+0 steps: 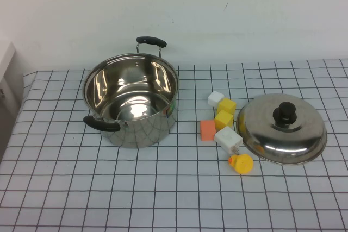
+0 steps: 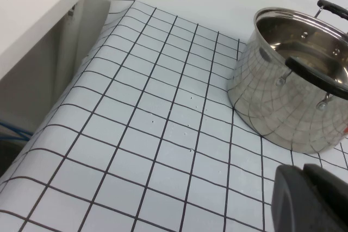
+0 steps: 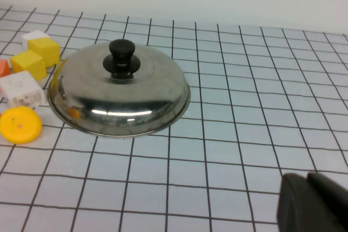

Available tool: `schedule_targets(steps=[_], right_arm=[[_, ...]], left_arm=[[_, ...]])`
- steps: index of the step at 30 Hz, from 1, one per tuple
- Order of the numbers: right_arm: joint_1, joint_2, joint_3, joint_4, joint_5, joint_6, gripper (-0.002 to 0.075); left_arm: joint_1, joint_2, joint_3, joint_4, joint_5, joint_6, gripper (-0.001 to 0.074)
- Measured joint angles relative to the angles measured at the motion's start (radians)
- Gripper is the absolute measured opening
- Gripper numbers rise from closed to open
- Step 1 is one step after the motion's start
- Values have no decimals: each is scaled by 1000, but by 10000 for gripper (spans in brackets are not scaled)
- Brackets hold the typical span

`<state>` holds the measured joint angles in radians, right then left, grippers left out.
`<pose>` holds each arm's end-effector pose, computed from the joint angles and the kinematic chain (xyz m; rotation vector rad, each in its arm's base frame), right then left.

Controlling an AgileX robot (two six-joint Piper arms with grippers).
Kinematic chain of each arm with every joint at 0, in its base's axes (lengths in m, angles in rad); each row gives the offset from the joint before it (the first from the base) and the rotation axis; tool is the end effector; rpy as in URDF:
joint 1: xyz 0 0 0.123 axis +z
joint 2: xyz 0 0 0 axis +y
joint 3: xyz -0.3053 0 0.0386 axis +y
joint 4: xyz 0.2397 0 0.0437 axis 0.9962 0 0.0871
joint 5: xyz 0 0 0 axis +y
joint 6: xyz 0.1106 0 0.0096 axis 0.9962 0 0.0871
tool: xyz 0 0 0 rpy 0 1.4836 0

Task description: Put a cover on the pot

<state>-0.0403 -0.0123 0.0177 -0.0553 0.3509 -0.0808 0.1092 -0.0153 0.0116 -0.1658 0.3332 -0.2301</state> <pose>0.0411 -0.0038 0.1707 -0.0718 1.8402 -0.1387 0.0418 -0.0015 0.1753 -0.4082 1.7688 -0.2461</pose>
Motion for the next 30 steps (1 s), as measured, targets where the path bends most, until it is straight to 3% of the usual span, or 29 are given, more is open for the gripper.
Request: schedule_targets(steps=[24,27,30], right_arm=[[0,0,0,-34,0,8,-2],[0,0,0,55,-9,69,-2],[0,0,6,303,-32,201,-2]], left_arm=[[0,0,0,51,0,-4,-3],[0,0,0,51,0,-4,-3],[0,0,0,53,0,-4,-3]])
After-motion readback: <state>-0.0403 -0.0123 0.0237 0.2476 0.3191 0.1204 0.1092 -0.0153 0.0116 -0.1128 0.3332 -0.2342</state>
